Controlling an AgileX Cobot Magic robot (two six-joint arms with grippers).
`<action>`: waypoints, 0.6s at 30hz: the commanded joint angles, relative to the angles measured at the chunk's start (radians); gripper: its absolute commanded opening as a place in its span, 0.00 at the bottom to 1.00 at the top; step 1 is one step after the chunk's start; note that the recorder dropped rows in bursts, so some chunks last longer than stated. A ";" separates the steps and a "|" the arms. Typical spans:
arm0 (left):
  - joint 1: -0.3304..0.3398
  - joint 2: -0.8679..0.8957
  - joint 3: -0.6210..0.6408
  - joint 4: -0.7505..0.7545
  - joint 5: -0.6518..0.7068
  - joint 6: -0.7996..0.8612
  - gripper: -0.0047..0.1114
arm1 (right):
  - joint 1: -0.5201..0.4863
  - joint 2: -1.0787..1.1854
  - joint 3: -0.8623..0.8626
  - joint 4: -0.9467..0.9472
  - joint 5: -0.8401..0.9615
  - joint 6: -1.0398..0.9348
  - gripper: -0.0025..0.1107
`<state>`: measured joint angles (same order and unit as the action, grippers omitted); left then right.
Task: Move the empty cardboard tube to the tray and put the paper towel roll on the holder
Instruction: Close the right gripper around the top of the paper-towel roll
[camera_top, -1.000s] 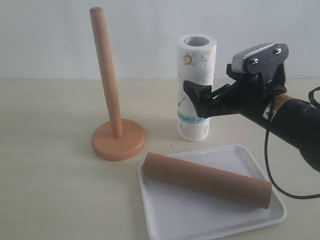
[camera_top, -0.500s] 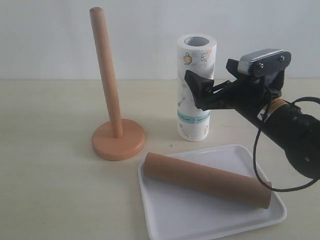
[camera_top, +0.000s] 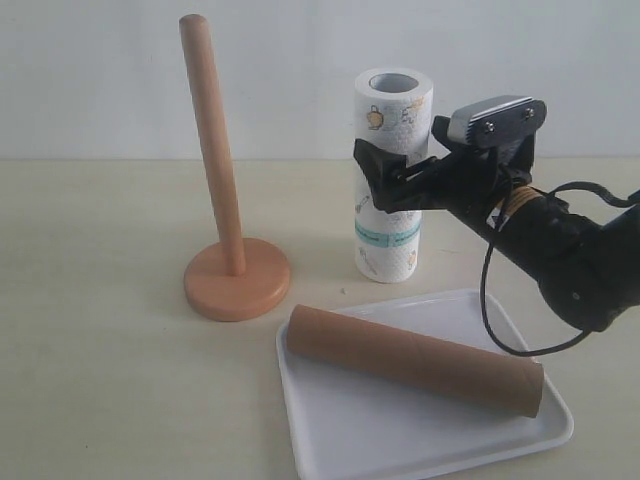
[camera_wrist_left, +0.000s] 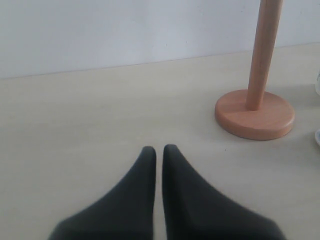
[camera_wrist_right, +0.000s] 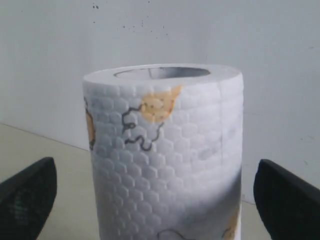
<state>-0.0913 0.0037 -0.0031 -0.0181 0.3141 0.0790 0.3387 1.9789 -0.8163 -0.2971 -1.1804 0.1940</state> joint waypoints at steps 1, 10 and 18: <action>0.003 -0.004 0.003 -0.008 0.001 0.005 0.08 | -0.006 0.028 -0.029 -0.004 0.006 0.002 0.95; 0.003 -0.004 0.003 -0.008 0.001 0.005 0.08 | -0.006 0.075 -0.093 -0.016 0.048 0.005 0.95; 0.003 -0.004 0.003 -0.008 0.001 0.005 0.08 | -0.006 0.077 -0.134 -0.028 0.132 0.005 0.95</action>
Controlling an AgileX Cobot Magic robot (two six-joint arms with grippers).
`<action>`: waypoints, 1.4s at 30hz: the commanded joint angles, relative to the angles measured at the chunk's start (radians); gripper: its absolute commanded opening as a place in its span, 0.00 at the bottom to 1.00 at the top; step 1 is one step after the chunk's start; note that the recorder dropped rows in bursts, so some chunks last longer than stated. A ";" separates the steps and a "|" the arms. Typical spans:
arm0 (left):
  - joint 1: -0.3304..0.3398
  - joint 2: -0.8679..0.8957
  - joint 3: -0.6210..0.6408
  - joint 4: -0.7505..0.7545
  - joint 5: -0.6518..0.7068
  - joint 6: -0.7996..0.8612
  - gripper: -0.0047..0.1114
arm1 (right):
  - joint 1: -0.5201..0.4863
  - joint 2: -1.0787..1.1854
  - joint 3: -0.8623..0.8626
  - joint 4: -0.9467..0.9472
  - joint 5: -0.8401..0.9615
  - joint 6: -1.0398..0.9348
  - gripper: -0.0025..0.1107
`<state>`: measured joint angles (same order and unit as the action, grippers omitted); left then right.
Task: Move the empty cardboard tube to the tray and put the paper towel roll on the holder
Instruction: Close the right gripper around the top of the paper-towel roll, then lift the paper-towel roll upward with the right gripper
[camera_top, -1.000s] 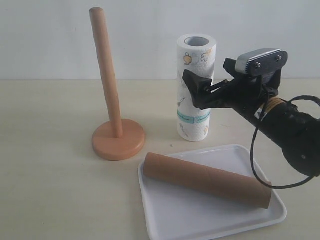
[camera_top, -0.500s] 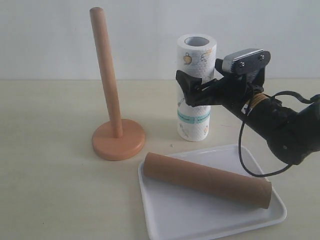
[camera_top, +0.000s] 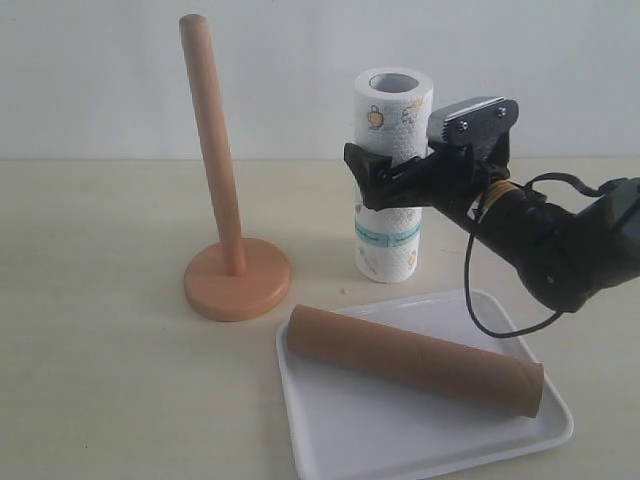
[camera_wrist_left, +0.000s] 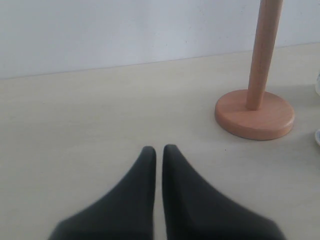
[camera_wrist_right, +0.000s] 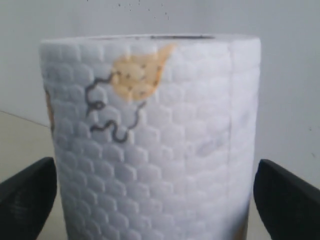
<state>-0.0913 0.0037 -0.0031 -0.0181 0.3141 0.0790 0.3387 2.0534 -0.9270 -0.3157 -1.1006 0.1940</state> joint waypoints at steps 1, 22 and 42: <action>0.003 -0.004 0.003 -0.008 0.001 0.005 0.08 | -0.006 0.003 -0.028 -0.009 0.057 0.005 0.95; 0.003 -0.004 0.003 -0.008 0.001 0.005 0.08 | -0.006 0.017 -0.032 -0.012 0.072 0.005 0.26; 0.003 -0.004 0.003 -0.008 0.001 0.005 0.08 | -0.006 -0.317 -0.032 -0.046 0.288 0.078 0.02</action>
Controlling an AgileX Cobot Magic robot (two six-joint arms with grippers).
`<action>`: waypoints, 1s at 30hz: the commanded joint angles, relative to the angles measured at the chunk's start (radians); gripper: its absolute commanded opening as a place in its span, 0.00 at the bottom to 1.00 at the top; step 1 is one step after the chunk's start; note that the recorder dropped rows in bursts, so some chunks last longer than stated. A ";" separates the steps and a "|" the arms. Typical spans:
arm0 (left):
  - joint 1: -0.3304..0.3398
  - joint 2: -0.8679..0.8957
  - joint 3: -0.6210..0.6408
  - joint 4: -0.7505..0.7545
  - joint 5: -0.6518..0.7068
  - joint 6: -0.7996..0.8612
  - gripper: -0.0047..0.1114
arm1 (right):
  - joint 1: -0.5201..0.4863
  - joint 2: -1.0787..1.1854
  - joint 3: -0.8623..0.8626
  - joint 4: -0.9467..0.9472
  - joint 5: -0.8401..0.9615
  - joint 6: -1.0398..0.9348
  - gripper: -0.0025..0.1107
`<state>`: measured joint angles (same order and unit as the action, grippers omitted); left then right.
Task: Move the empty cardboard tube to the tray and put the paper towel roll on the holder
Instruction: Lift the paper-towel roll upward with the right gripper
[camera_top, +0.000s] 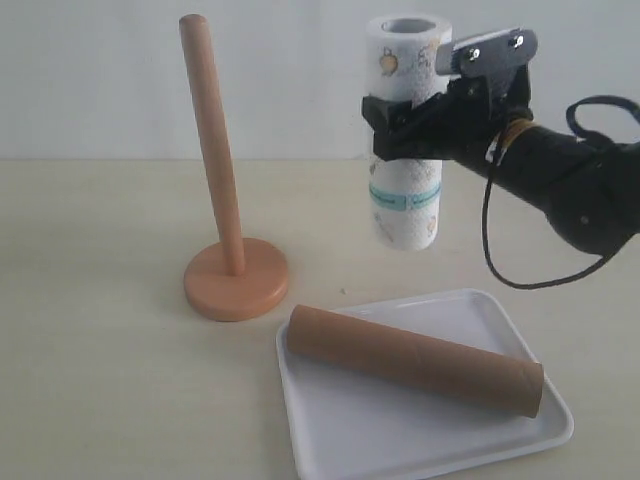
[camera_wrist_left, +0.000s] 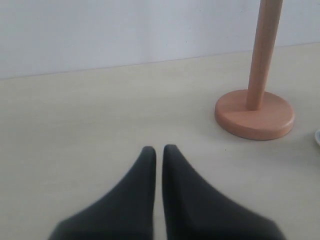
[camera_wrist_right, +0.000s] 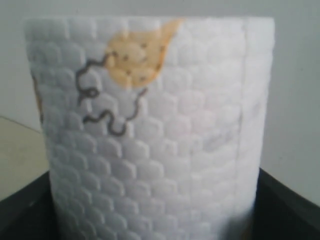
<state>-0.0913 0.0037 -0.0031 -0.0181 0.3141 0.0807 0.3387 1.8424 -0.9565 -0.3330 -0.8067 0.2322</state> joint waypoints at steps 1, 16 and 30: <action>0.003 -0.004 0.003 -0.008 0.001 0.003 0.08 | -0.006 -0.132 -0.003 -0.041 -0.003 0.062 0.02; 0.003 -0.004 0.003 -0.008 0.001 0.003 0.08 | 0.066 -0.489 -0.062 -0.073 0.135 0.140 0.02; 0.003 -0.004 0.003 -0.008 0.001 0.003 0.08 | 0.226 -0.484 -0.339 -0.010 0.323 0.155 0.02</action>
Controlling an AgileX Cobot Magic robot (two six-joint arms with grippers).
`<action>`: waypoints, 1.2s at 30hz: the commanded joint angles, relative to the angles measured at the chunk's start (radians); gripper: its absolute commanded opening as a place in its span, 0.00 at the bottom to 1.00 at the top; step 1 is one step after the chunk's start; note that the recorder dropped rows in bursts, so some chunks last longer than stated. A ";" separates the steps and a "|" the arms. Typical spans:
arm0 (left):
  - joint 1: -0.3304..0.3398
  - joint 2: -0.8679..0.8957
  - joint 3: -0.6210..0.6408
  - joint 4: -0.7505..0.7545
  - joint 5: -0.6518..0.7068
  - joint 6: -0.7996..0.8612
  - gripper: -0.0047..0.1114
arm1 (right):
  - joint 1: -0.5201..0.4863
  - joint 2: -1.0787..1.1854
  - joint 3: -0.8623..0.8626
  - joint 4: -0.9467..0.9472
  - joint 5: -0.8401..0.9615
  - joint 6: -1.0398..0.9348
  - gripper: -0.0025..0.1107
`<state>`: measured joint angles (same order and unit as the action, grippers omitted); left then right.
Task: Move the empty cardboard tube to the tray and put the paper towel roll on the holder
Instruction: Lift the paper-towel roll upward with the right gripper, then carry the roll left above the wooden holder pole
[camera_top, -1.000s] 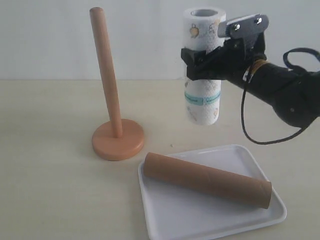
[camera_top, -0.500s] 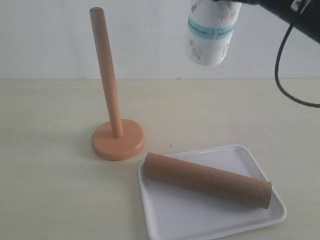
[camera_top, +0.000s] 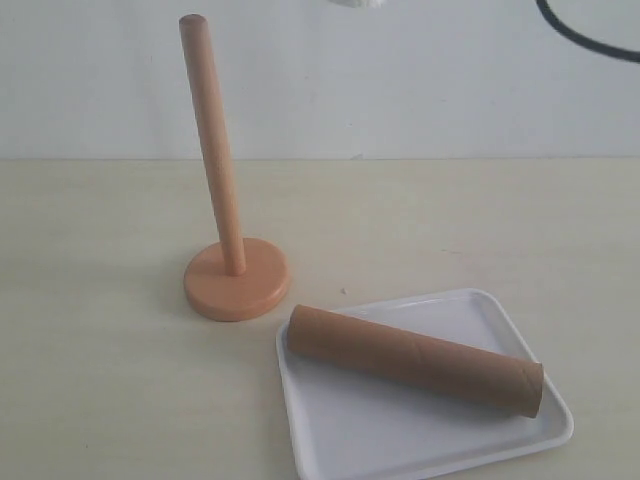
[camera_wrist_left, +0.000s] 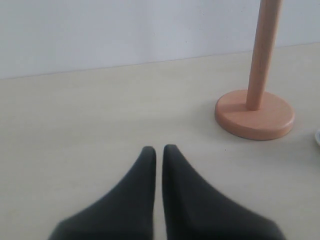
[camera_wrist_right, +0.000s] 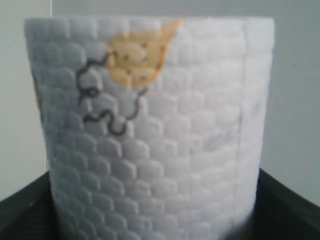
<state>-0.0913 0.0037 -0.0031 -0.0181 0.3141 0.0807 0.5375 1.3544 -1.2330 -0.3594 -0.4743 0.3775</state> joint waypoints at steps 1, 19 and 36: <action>0.003 -0.004 0.003 -0.008 0.001 0.003 0.08 | 0.040 0.009 -0.078 0.017 -0.003 0.014 0.02; 0.003 -0.004 0.003 -0.008 0.001 0.003 0.08 | 0.168 0.225 -0.375 0.035 0.125 -0.049 0.02; 0.003 -0.004 0.003 -0.008 0.001 0.003 0.08 | 0.171 0.168 -0.375 0.035 0.210 0.070 0.02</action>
<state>-0.0913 0.0037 -0.0031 -0.0181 0.3141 0.0807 0.7078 1.5068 -1.5977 -0.3276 -0.2230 0.4384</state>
